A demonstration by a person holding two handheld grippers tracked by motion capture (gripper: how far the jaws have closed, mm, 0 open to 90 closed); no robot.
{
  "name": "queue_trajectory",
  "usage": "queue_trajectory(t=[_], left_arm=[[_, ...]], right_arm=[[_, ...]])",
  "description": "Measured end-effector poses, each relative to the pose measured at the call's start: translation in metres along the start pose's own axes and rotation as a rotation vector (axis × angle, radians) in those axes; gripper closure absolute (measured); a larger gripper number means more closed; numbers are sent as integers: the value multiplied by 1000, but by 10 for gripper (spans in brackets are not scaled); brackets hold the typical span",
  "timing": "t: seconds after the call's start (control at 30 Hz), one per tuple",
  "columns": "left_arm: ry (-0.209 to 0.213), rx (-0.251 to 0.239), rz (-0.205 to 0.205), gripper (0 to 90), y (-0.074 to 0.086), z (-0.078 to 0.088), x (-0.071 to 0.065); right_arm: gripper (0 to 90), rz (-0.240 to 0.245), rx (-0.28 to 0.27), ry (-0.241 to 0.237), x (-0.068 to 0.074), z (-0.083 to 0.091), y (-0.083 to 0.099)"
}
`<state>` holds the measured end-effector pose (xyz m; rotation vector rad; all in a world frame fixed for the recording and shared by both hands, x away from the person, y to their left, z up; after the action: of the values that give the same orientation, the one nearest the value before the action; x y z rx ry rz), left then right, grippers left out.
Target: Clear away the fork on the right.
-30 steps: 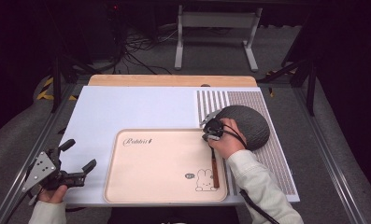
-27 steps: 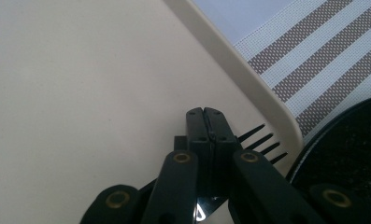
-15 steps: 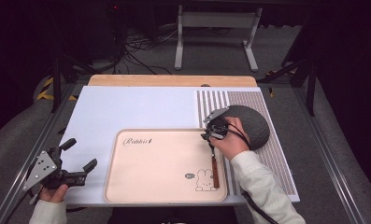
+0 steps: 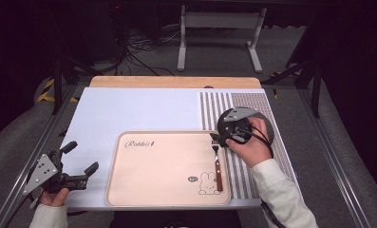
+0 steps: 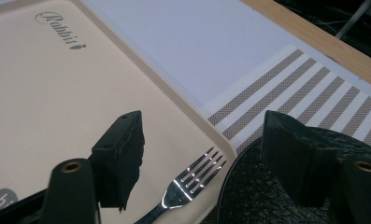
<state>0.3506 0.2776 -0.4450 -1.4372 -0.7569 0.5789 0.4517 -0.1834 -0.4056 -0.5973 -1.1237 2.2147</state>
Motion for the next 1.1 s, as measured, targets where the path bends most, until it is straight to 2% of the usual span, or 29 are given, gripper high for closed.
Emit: queue_trajectory(t=[0.1, 0.13, 0.2, 0.27, 0.43, 0.67, 0.73, 0.8, 1.0, 1.03, 1.1], left_arm=[[0, 0, 1, 13, 0, 1, 0], [0, 1, 1, 14, 0, 1, 0], [-1, -1, 3, 14, 0, 1, 0], [-2, 1, 0, 14, 0, 1, 1], [-4, 1, 1, 14, -1, 1, 1], [-3, 1, 1, 14, 0, 1, 0], [-3, 1, 1, 14, 0, 1, 0], [-3, 1, 1, 14, 0, 1, 0], [-2, -1, 1, 13, -1, 1, -1], [-2, -1, -1, 13, -1, 1, -1], [-1, -2, -3, 13, -1, 1, -1]], right_arm=[[233, -1, -31, 6, -2, 9, 1], [171, -2, -52, 23, -4, 13, 2], [113, 2, -80, 38, -7, 19, 4], [104, -1, -85, 34, -7, 21, 5], [45, -16, -137, 34, -13, 40, 12], [27, -29, -207, 43, -22, 62, 27], [27, -42, -262, 49, -25, 72, 35], [27, -42, -278, 46, -26, 76, 38], [24, -31, -372, 58, -29, 95, 59], [24, -44, -401, 60, -31, 101, 69], [25, -51, -411, 66, -33, 103, 78]])
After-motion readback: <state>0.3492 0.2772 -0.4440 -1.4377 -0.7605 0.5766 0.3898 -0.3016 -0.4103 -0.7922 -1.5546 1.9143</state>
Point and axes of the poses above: each handheld gripper's, and its own axes: z roughly backward along the jaws, y roughly out of its underside, x roughly to its left, the point moved 6 cm from there along -z, roughly forward along the jaws, and after that the axes turned 7 degrees about -x, right-handed, at the moved point
